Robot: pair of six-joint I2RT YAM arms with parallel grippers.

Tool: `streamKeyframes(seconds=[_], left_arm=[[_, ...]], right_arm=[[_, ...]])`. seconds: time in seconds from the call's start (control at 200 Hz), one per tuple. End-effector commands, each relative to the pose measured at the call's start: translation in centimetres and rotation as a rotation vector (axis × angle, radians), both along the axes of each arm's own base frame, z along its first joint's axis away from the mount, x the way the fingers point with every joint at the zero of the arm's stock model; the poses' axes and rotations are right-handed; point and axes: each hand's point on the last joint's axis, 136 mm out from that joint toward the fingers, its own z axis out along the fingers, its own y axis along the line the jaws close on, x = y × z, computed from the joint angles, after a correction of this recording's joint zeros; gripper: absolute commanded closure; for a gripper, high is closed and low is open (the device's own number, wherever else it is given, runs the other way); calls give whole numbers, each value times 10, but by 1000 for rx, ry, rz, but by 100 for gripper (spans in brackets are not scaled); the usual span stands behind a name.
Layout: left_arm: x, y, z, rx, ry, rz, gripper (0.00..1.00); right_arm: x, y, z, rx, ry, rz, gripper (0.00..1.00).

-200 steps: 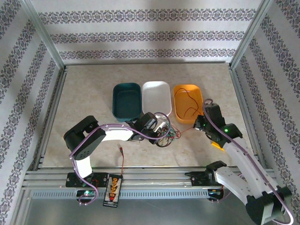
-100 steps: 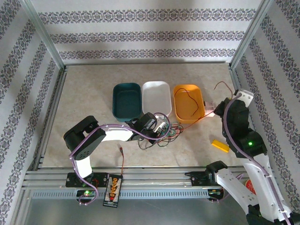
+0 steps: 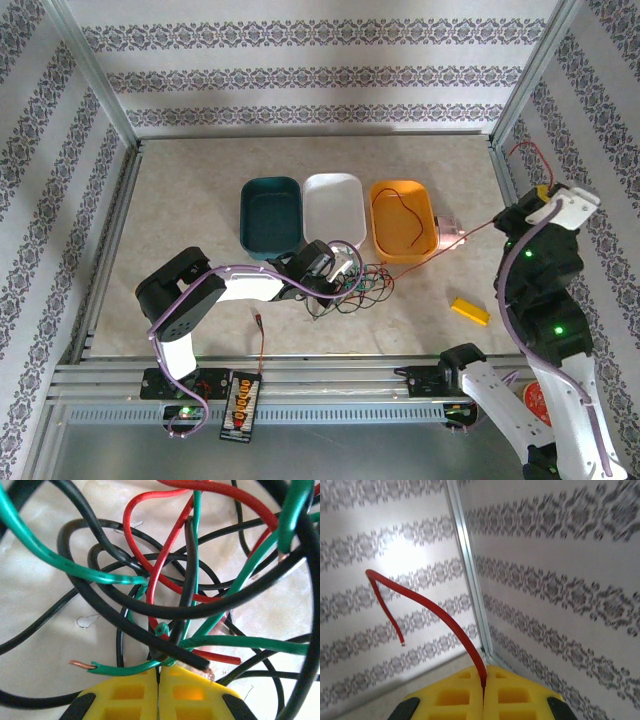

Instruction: Untangle the cables

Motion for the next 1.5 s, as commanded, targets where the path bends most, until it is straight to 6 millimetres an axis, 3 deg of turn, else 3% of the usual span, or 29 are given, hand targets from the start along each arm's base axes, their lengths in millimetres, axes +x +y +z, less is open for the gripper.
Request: streamKeyframes(seconds=[0.0,0.185,0.42,0.565,0.705,0.915,1.099,1.344,1.494], left_arm=[[-24,34,-38,167,87,5,96],[-25,35,-41,168,92,4,96],[-28,39,-47,180,101,6,96],[-26,35,-45,167,97,7,96],[-21,29,-37,144,81,13,96],[-15,23,-24,110,56,26,95],[-14,25,-21,108,48,30,94],[-14,26,-21,108,46,37,93],[-14,26,-21,109,47,36,93]], right_arm=[[-25,-9,56,-2,-189,-16,100],[-28,0,89,-15,-260,49,100],[-31,34,157,-92,-378,259,100],[-7,64,174,-110,-349,409,100],[36,83,164,-118,-251,469,100],[99,93,139,-183,-121,431,100],[144,102,113,-190,-43,440,100],[174,103,66,-170,70,422,100],[179,99,8,-116,204,405,100]])
